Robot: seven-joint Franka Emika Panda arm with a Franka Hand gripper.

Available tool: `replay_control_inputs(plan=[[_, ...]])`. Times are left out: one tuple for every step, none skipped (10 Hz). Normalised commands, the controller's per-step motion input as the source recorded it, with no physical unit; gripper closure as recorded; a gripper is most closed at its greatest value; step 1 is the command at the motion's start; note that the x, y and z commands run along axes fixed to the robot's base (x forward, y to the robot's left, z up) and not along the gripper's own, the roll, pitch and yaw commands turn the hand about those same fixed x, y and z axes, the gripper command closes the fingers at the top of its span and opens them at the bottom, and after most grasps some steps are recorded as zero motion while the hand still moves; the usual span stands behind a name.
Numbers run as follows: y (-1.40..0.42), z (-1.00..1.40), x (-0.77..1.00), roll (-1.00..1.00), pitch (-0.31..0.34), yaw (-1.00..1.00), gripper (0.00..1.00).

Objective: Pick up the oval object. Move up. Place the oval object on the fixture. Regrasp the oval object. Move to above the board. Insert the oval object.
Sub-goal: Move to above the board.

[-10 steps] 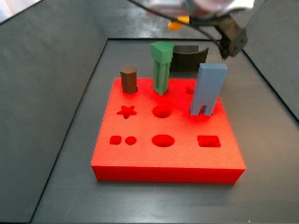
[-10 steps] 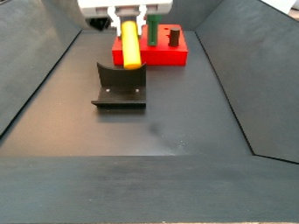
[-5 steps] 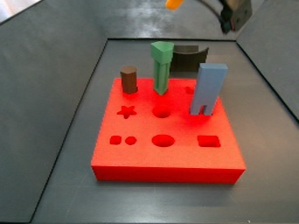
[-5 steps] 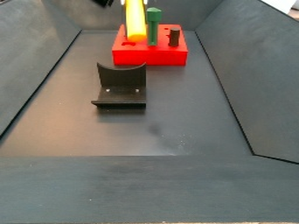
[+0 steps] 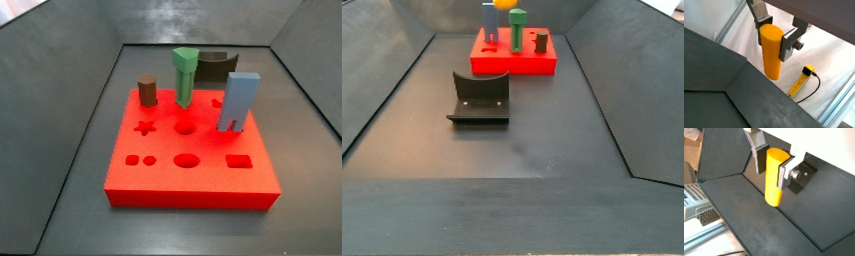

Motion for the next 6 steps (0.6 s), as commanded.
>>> replay_control_inputs(plan=[[-0.02, 0.43, -0.03, -0.05, 0.071, 0.07, 1.0], [-0.02, 0.24, -0.02, -0.05, 0.078, 0.08, 1.0], [-1.0, 0.2, -0.26, -1.0, -0.043, -0.07, 1.0], [-1.0, 0.2, -0.26, -1.0, -0.047, -0.07, 1.0], [-1.0, 0.23, -0.28, -1.0, -0.051, -0.07, 1.0], [-1.0, 0.21, -0.28, -1.0, -0.05, -0.08, 1.0]])
